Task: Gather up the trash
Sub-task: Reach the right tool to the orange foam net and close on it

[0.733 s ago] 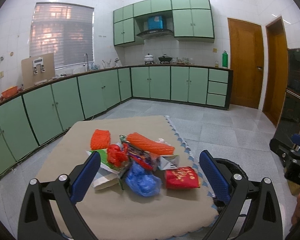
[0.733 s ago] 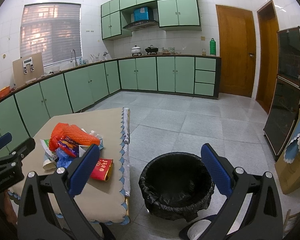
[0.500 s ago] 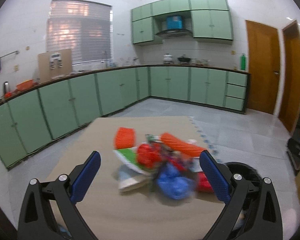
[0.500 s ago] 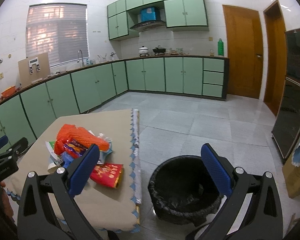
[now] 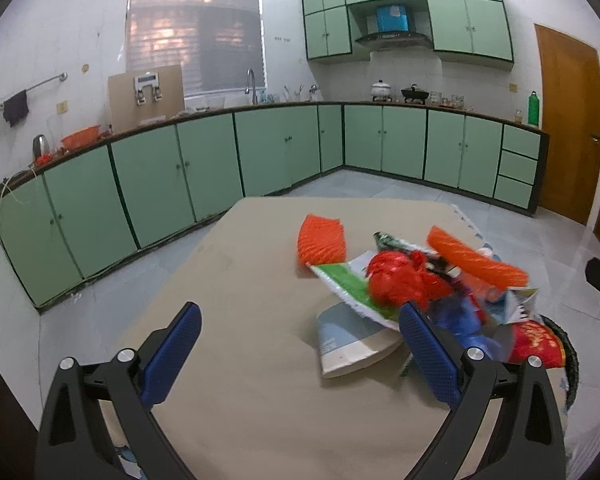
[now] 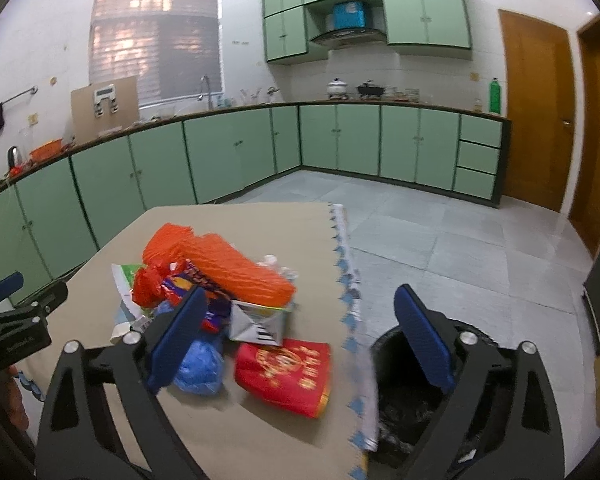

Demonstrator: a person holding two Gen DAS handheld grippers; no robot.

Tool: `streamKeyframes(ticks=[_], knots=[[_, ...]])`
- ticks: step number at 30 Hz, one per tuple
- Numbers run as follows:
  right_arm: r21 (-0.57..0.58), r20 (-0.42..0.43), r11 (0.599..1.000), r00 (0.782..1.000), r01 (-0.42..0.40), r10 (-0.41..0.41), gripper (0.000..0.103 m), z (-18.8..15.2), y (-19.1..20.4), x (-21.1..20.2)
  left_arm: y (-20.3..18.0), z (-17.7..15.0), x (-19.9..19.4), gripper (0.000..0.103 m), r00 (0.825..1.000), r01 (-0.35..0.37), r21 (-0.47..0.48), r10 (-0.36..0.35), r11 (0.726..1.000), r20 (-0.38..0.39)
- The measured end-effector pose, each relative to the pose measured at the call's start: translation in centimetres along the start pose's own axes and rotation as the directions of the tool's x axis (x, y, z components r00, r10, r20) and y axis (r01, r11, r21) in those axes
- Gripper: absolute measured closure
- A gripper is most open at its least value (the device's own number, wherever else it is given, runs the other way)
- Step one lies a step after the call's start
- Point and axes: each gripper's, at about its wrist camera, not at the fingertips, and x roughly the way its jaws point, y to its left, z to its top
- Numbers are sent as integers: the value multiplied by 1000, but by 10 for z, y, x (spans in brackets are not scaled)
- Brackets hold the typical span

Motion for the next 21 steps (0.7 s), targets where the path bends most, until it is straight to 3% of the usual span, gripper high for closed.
streamKeyframes(ticks=[11,21], knots=[[-43,-74,996,995,-74,70,27,14,22,66,2,6,34,6,1000,20,1,-20,1000,-20],[-67,-171,991,980,-112,99,31,8,26,108,-4,12,51,6,999,17,2,-17,1000,-30]])
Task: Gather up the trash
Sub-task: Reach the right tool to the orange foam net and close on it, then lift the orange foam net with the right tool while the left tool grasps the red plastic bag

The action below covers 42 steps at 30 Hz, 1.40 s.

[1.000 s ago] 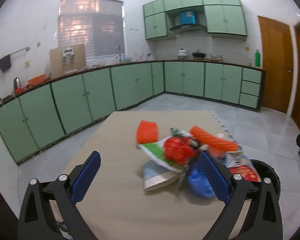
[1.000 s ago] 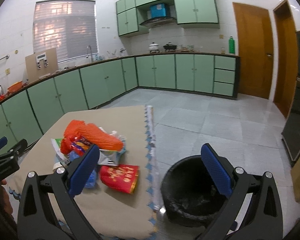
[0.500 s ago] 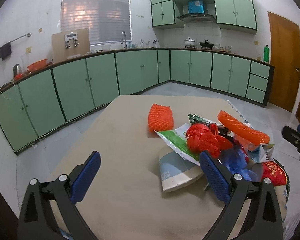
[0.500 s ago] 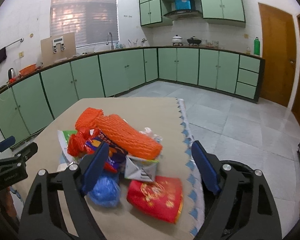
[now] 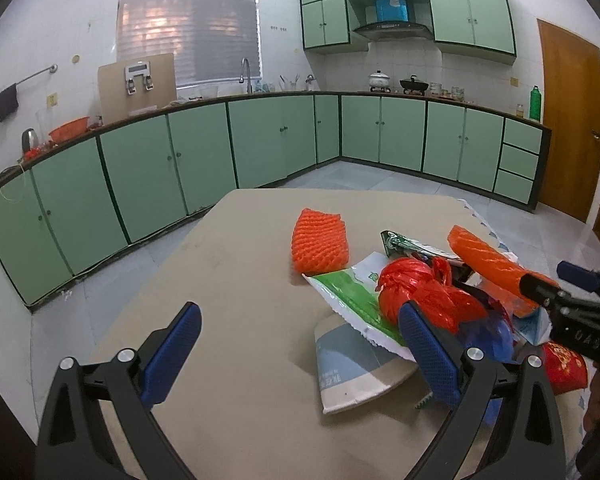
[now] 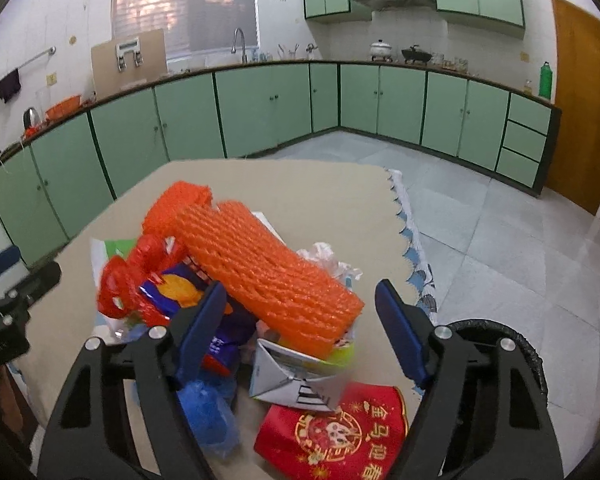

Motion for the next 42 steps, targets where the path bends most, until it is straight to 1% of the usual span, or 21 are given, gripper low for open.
streamKeyframes(ticks=[2,4,5,8,10,12,13,16,19,22,26,31,33,36,38,41,42], knots=[[0,-20,1000,1000,-6,6,35,-1,-4,7,0,1,3,6,1000,-2,2,2,1000,0],[5,-36,1000,999,-15,16,43,-1,-7,12,-1,2,4,6,1000,-4,6,4,1000,-1],[8,-47,1000,999,-23,23,45,-1,-9,14,-2,2,5,6,1000,-3,7,3,1000,-3],[6,-63,999,997,-46,46,61,-2,-9,17,-2,3,7,6,1000,-1,8,1,1000,-5],[4,-65,997,995,-77,77,75,-2,-8,17,-3,4,7,6,1000,1,9,-1,1000,-5],[-7,-53,996,994,-93,92,82,-1,-6,13,-4,5,6,6,1000,5,10,-5,1000,-3],[-15,-45,995,994,-98,97,83,0,-4,10,-5,6,6,6,1000,6,11,-6,1000,-3],[-23,-11,992,992,-125,125,89,3,-3,0,-8,7,6,6,1000,14,14,-14,1000,3],[-27,23,990,990,-141,142,91,7,-2,-8,-11,8,5,6,1000,30,15,-30,999,5],[-11,40,991,990,-132,133,91,11,-7,-12,-15,10,6,6,999,43,14,-43,999,11],[29,43,992,992,-123,122,91,8,-16,-13,-24,14,9,6,998,67,19,-67,998,18],[39,38,993,993,-115,113,91,6,-19,-8,-37,16,15,7,994,107,25,-107,994,7],[41,36,993,993,-111,109,91,6,-20,-6,-42,15,17,8,993,118,28,-118,993,4],[40,32,993,994,-107,106,91,5,-19,-4,-48,13,23,22,993,121,35,-121,992,-7],[41,30,993,994,-107,106,91,5,-18,-4,-50,12,29,35,991,134,32,-133,990,-30],[39,25,994,994,-103,102,91,6,-18,-3,-54,10,33,48,989,144,41,-142,989,-45],[40,24,994,995,-103,102,91,6,-17,-3,-56,10,33,49,989,144,48,-142,988,-45]])
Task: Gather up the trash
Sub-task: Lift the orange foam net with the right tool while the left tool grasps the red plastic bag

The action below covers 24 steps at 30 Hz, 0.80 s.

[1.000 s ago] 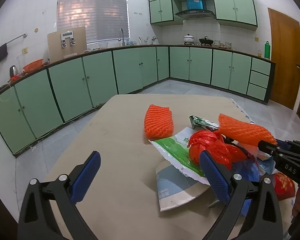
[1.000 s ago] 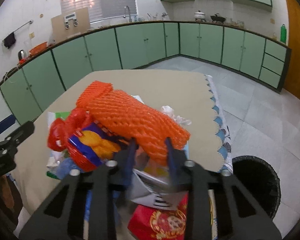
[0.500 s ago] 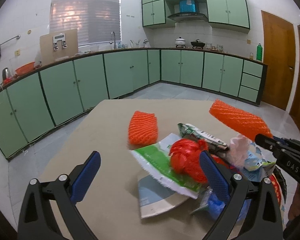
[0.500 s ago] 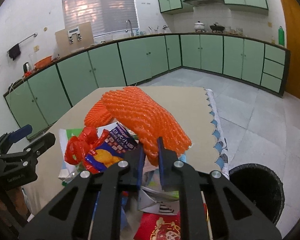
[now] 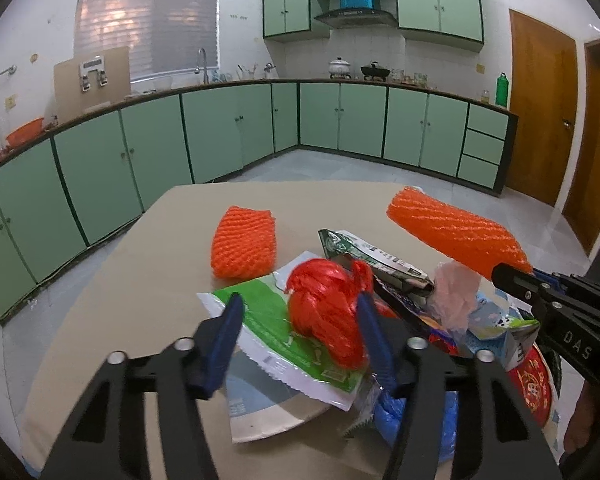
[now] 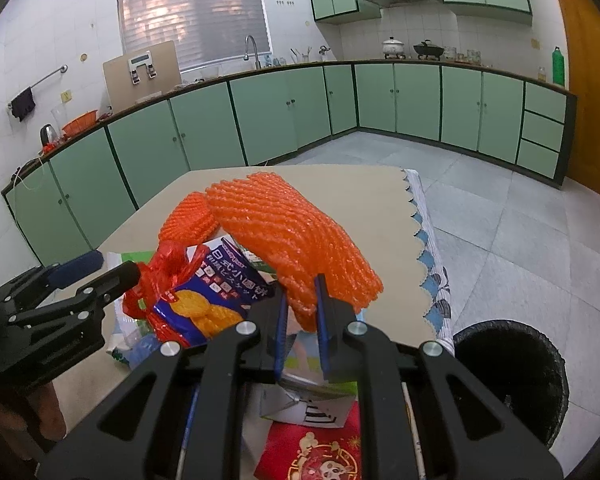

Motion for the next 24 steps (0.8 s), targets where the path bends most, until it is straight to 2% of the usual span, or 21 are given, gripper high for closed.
streamKeyframes(ticks=[3,5,8,11,16,24], knots=[[4,3,1000,1000,-3,3,91,0,0,-1,-7,-1,2,59,1000,12,25,-12,1000,-7],[3,5,1000,1000,-5,5,91,1,1,-2,-8,-3,4,73,999,28,24,-28,999,-22],[0,7,1000,1000,-4,4,91,1,-1,-2,-10,-5,11,87,998,46,15,-45,999,-51],[3,10,1000,1000,-4,4,91,0,-2,-4,-8,-7,14,97,997,42,9,-42,999,-65],[5,21,1000,1000,-1,1,91,3,-3,-10,-3,-4,8,101,999,18,6,-18,1000,-41],[12,90,1000,996,3,-5,91,13,-6,-36,4,15,-23,101,998,15,-19,-14,1000,59]])
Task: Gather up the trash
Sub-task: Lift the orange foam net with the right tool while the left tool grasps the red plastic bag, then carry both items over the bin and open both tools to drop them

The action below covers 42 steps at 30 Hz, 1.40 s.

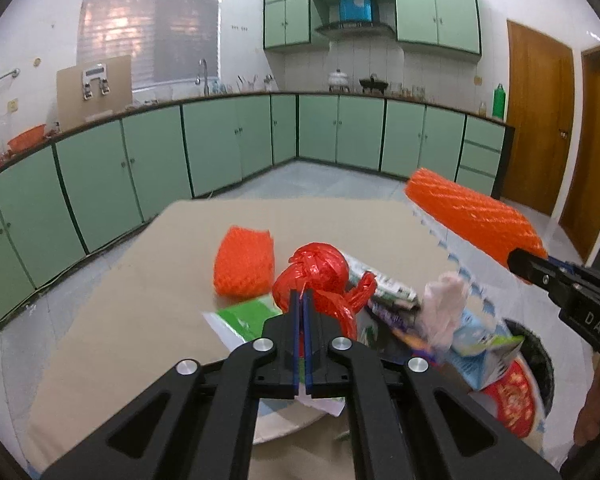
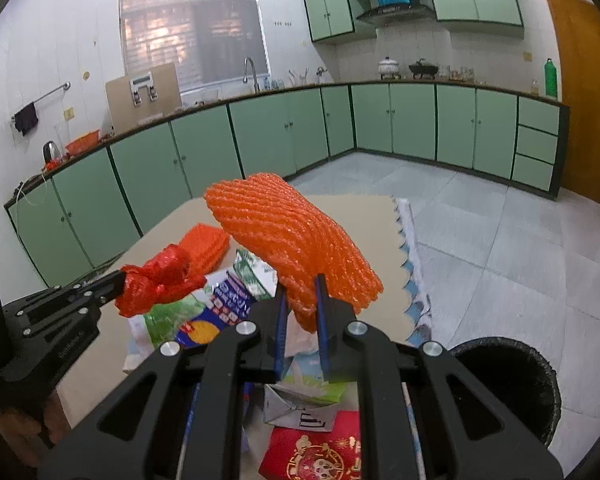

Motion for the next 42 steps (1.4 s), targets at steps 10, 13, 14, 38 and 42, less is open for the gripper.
streamKeyframes(ticks=[10,13,14,38,42], knots=[[95,45,994,997,57,-62,91,7,-45,-52,-39,28,-24,101,990,121,37,-123,992,75],[109,45,986,991,122,-127,91,3,-65,-69,-66,30,-23,101,979,186,57,-190,981,74],[116,43,983,988,139,-145,91,2,-71,-73,-77,30,-22,101,974,210,68,-215,975,71],[316,-192,832,889,457,-416,88,-129,-246,-51,-284,-33,79,101,896,427,151,-393,892,-208],[321,-239,815,874,482,-423,76,-132,-261,-31,-297,-36,91,98,884,436,142,-394,889,-253]])
